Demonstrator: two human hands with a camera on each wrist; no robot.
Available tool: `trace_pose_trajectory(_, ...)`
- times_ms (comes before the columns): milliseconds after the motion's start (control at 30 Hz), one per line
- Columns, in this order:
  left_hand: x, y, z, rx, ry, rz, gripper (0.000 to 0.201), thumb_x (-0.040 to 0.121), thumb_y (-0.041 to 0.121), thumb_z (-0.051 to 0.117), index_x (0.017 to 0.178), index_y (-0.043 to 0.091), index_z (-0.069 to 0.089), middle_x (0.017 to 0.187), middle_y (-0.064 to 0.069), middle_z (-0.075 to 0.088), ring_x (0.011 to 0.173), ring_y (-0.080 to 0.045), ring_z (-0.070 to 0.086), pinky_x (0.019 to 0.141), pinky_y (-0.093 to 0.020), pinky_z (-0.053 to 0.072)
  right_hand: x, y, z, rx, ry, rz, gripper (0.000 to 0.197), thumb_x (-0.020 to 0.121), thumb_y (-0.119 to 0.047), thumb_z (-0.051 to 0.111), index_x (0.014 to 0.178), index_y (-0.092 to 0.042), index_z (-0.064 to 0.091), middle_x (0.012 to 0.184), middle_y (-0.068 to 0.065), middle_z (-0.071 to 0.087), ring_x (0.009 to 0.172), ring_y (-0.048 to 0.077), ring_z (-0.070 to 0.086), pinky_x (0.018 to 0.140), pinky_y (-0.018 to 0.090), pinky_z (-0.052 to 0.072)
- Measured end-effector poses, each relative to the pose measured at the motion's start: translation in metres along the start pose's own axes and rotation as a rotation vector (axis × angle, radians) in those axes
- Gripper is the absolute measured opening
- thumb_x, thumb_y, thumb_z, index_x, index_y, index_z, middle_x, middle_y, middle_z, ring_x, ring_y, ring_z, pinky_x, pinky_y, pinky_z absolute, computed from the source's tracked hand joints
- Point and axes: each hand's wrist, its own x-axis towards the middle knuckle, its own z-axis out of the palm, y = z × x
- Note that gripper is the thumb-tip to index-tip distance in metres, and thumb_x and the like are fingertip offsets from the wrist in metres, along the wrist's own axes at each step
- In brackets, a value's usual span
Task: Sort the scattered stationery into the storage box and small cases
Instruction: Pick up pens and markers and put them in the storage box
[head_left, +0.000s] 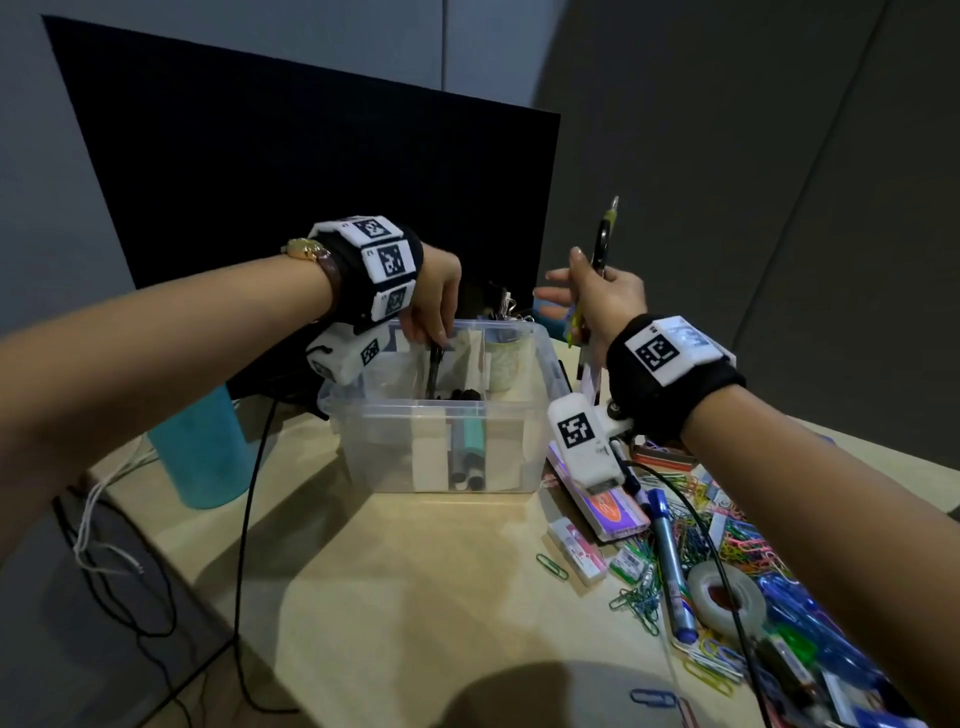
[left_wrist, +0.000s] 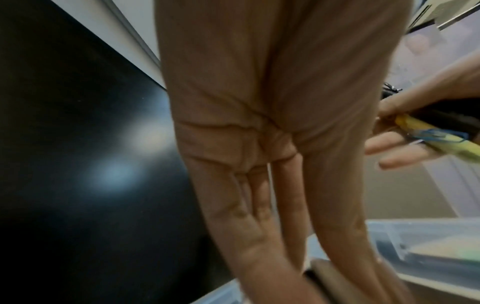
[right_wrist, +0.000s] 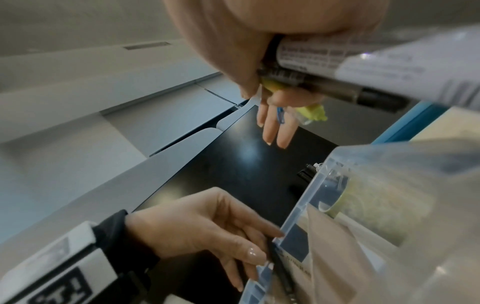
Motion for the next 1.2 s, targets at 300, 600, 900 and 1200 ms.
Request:
trace_pose_trajectory(300,-0.006,0.019,-0.017,-0.633,0.321,0.138,0.047,0.103,0.037,0.040,0.116,-0.003,0.061,0.091,-0.008,0.067,0.077,-0.018,0.064,0.062,-0.032,0.059,-0.011,-0.012,0.002,-0.289,-0.444,0.263,0.022,0.100,-0.026,0.053,0.091,-0.008,0.063,0.072,0.005,0.065,0.047,0.004,0.060,0.034,0.011,0.026)
trace_pose_trajectory(600,-0.020,0.023,-0.024,-0.714,0.230,0.304,0.018,0.089,0.019,0.064,0.100,0.007,0.071,0.086,0.000,0.072,0.066,-0.003,0.062,0.067,-0.021,0.053,-0.024,-0.015,0.001,-0.395,-0.671,0.147,0.037,0.098,-0.028,0.055,0.119,0.001,0.063,0.073,0.001,0.067,0.055,0.004,0.061,0.037,0.012,0.031)
trace_pose_trajectory(900,-0.031,-0.004,-0.045,-0.778,0.346,0.296,0.019,0.079,0.011,0.070,0.095,0.000,0.068,0.086,-0.010,0.071,0.075,-0.013,0.069,0.063,-0.017,0.057,-0.019,-0.020,-0.007,-0.462,-0.733,0.202,0.033,0.094,-0.035,0.060,0.105,-0.006,0.070,0.065,-0.004,0.055,0.049,0.003,0.045,0.037,0.011,0.030)
trace_pose_trajectory(1200,-0.023,-0.002,-0.024,-0.119,0.597,0.284,0.019,0.073,0.009,0.082,0.084,-0.003,0.071,0.076,-0.016,0.072,0.069,-0.026,0.072,0.065,-0.036,0.061,-0.001,-0.008,-0.015,-0.365,-0.193,0.235,0.028,0.099,-0.034,0.052,0.084,-0.010,0.054,0.056,-0.001,0.032,0.035,0.007,0.026,0.034,0.016,0.022)
